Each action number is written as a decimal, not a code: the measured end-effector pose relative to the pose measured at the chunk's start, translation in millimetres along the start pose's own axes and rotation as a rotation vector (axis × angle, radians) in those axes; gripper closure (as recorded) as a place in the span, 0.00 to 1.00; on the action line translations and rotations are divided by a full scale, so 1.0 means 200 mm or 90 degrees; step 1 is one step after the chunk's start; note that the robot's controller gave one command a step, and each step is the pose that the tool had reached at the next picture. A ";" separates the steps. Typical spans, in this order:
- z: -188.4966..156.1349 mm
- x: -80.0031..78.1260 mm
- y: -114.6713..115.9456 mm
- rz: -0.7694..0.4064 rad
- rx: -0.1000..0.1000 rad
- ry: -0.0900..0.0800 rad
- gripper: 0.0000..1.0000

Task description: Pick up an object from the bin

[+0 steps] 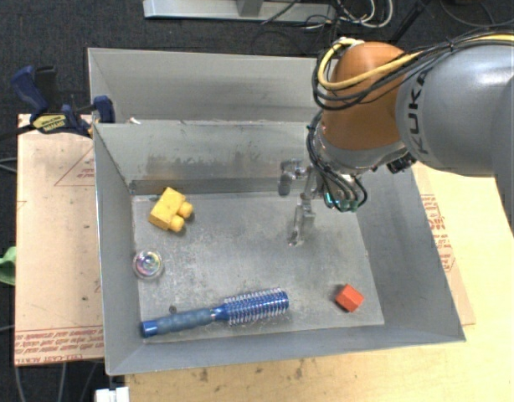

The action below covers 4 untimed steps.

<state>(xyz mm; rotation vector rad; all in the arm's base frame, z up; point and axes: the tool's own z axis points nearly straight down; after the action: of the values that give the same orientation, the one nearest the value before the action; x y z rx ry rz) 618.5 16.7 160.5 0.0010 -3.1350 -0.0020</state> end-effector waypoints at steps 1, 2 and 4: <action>0.47 0.37 0.17 -0.297 0.000 -0.001 0.00; 0.31 0.66 -0.36 -0.437 0.003 -0.001 0.00; 0.46 0.60 -0.58 -0.441 0.002 -0.008 0.00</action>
Offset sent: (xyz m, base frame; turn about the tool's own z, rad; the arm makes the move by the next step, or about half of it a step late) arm -0.0730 0.0319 -0.0905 -0.4685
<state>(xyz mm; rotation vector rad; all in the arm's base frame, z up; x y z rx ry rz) 497.3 -99.1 69.4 1.0700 -2.9602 -0.0004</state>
